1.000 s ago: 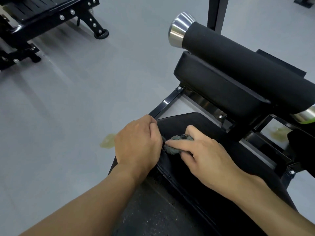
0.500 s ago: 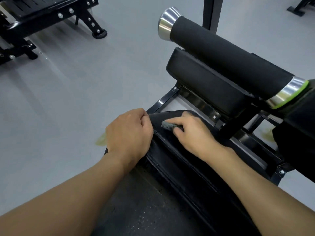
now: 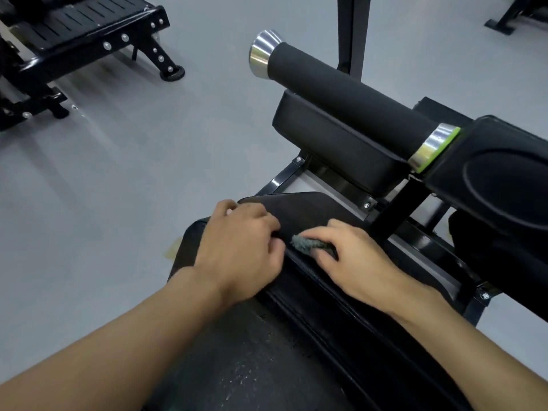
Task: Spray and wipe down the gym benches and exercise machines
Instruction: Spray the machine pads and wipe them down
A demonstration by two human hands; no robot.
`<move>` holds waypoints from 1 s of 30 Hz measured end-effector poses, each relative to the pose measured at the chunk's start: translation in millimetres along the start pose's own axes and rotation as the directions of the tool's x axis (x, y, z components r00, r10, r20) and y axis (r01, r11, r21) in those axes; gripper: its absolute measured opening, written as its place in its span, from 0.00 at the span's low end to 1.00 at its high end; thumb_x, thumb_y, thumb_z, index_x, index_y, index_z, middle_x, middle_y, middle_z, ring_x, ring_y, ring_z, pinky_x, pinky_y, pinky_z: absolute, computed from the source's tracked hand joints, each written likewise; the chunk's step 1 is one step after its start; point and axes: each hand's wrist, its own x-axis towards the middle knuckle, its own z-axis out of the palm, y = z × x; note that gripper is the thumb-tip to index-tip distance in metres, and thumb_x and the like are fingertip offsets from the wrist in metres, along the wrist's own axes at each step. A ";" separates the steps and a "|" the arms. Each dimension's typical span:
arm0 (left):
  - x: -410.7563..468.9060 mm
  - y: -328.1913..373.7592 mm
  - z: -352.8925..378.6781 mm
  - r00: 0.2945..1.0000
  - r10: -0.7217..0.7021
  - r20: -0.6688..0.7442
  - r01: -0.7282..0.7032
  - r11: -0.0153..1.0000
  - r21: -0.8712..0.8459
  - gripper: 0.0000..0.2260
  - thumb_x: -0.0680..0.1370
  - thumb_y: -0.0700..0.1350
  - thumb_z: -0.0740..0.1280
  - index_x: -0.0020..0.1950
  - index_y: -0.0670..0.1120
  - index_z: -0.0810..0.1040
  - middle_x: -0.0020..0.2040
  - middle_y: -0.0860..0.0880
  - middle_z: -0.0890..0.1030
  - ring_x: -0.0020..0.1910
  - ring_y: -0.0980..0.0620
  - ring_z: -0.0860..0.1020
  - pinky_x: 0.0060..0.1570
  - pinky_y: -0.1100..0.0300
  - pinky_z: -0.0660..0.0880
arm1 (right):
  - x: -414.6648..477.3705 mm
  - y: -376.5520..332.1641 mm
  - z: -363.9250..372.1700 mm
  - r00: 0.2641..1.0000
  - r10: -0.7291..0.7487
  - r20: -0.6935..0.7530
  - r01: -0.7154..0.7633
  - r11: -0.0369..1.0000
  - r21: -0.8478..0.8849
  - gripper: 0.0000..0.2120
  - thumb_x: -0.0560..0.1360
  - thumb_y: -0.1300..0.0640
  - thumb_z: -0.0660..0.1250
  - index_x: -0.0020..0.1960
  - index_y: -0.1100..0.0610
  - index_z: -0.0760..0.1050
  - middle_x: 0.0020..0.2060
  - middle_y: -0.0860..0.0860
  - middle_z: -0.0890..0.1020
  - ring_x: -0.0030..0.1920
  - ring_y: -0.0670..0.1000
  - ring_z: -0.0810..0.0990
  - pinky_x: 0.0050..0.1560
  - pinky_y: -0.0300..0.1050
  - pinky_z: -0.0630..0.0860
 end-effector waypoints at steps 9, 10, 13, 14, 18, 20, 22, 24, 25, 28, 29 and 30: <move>-9.1 6.1 8.3 0.999 0.028 -0.023 -0.029 0.996 -0.082 0.19 0.74 0.50 0.53 0.49 0.50 0.84 0.50 0.55 0.84 0.54 0.53 0.79 0.58 0.61 0.63 | 10.0 10.4 4.0 1.000 0.000 -0.015 0.001 0.999 0.038 0.12 0.78 0.54 0.66 0.59 0.41 0.80 0.44 0.45 0.74 0.46 0.48 0.76 0.48 0.52 0.76; -9.5 6.7 8.8 0.999 0.030 -0.019 -0.031 0.996 -0.078 0.19 0.74 0.50 0.53 0.48 0.50 0.83 0.49 0.55 0.83 0.54 0.53 0.79 0.58 0.61 0.62 | -8.1 14.7 -0.6 1.000 -0.021 -0.005 0.021 0.999 0.046 0.13 0.78 0.54 0.67 0.60 0.41 0.80 0.42 0.44 0.73 0.43 0.45 0.75 0.45 0.50 0.76; -7.0 5.1 10.1 0.998 0.046 -0.030 -0.048 0.996 -0.069 0.19 0.74 0.51 0.52 0.47 0.50 0.83 0.48 0.55 0.83 0.53 0.53 0.79 0.58 0.60 0.62 | -15.3 21.0 -0.1 1.000 0.013 0.006 -0.013 0.996 0.083 0.14 0.78 0.54 0.67 0.60 0.41 0.81 0.41 0.43 0.72 0.43 0.46 0.76 0.44 0.47 0.74; -6.8 4.1 10.7 0.998 0.048 -0.038 -0.051 0.996 -0.068 0.19 0.74 0.51 0.52 0.47 0.50 0.83 0.48 0.55 0.83 0.53 0.53 0.79 0.58 0.60 0.62 | 3.3 21.6 4.5 0.999 0.037 -0.017 -0.036 0.996 0.080 0.13 0.78 0.55 0.66 0.59 0.41 0.81 0.43 0.43 0.73 0.47 0.49 0.77 0.47 0.46 0.74; -6.5 4.4 10.7 0.997 0.066 -0.032 -0.068 0.996 -0.064 0.20 0.75 0.51 0.52 0.48 0.51 0.83 0.47 0.55 0.83 0.53 0.54 0.79 0.58 0.60 0.62 | 54.0 17.4 19.4 0.990 0.139 -0.018 -0.137 0.988 0.077 0.14 0.79 0.54 0.63 0.60 0.42 0.80 0.50 0.45 0.74 0.57 0.51 0.76 0.60 0.47 0.73; -6.8 3.2 10.2 0.997 0.077 -0.019 -0.079 0.995 -0.066 0.20 0.75 0.51 0.51 0.48 0.51 0.83 0.47 0.55 0.83 0.53 0.54 0.78 0.59 0.60 0.63 | 33.1 26.3 15.9 0.993 0.112 -0.038 -0.109 0.992 0.068 0.14 0.79 0.55 0.64 0.60 0.41 0.80 0.47 0.45 0.75 0.51 0.49 0.77 0.52 0.46 0.73; -5.5 2.5 11.4 0.996 0.083 -0.031 -0.085 0.994 -0.063 0.20 0.75 0.51 0.50 0.47 0.51 0.82 0.46 0.56 0.82 0.52 0.54 0.78 0.59 0.59 0.63 | -1.4 29.9 9.3 0.996 0.078 -0.046 -0.074 0.994 0.079 0.13 0.78 0.55 0.66 0.58 0.40 0.81 0.41 0.44 0.73 0.43 0.46 0.75 0.44 0.45 0.70; -5.2 0.9 12.8 0.996 0.086 -0.033 -0.087 0.994 -0.061 0.19 0.75 0.51 0.50 0.46 0.51 0.81 0.45 0.56 0.81 0.51 0.54 0.77 0.58 0.59 0.63 | -0.1 31.1 8.8 0.995 0.080 -0.054 -0.076 0.995 0.067 0.13 0.78 0.55 0.67 0.57 0.40 0.82 0.43 0.44 0.75 0.46 0.48 0.77 0.46 0.46 0.72; -4.9 0.1 13.5 0.995 0.090 -0.035 -0.092 0.994 -0.063 0.19 0.74 0.51 0.50 0.45 0.51 0.80 0.44 0.56 0.80 0.50 0.54 0.77 0.58 0.59 0.63 | 14.5 30.6 11.3 0.993 0.096 -0.063 -0.092 0.994 0.061 0.13 0.78 0.55 0.66 0.58 0.41 0.82 0.47 0.46 0.77 0.51 0.50 0.77 0.51 0.46 0.73; -4.6 1.0 13.3 0.995 0.096 -0.040 -0.098 0.994 -0.054 0.17 0.74 0.51 0.50 0.44 0.52 0.79 0.43 0.56 0.79 0.49 0.53 0.76 0.57 0.58 0.63 | 59.9 23.5 17.7 0.989 0.144 -0.042 -0.145 0.989 -0.014 0.14 0.79 0.57 0.63 0.59 0.44 0.82 0.55 0.51 0.81 0.59 0.53 0.78 0.58 0.45 0.74; -3.9 1.0 13.4 0.994 0.100 -0.040 -0.102 0.994 -0.049 0.17 0.74 0.51 0.50 0.44 0.52 0.79 0.43 0.56 0.79 0.49 0.53 0.76 0.57 0.58 0.63 | 64.0 23.9 17.7 0.988 0.143 -0.052 -0.144 0.989 -0.023 0.14 0.79 0.57 0.63 0.60 0.44 0.81 0.55 0.50 0.81 0.59 0.54 0.78 0.58 0.45 0.74; -4.1 0.6 13.8 0.994 0.104 -0.039 -0.106 0.993 -0.051 0.17 0.75 0.51 0.50 0.44 0.52 0.79 0.42 0.56 0.79 0.48 0.53 0.76 0.57 0.58 0.63 | 57.9 28.0 16.8 0.988 0.147 -0.047 -0.148 0.989 -0.023 0.14 0.79 0.56 0.63 0.61 0.44 0.81 0.56 0.50 0.80 0.60 0.54 0.77 0.59 0.45 0.73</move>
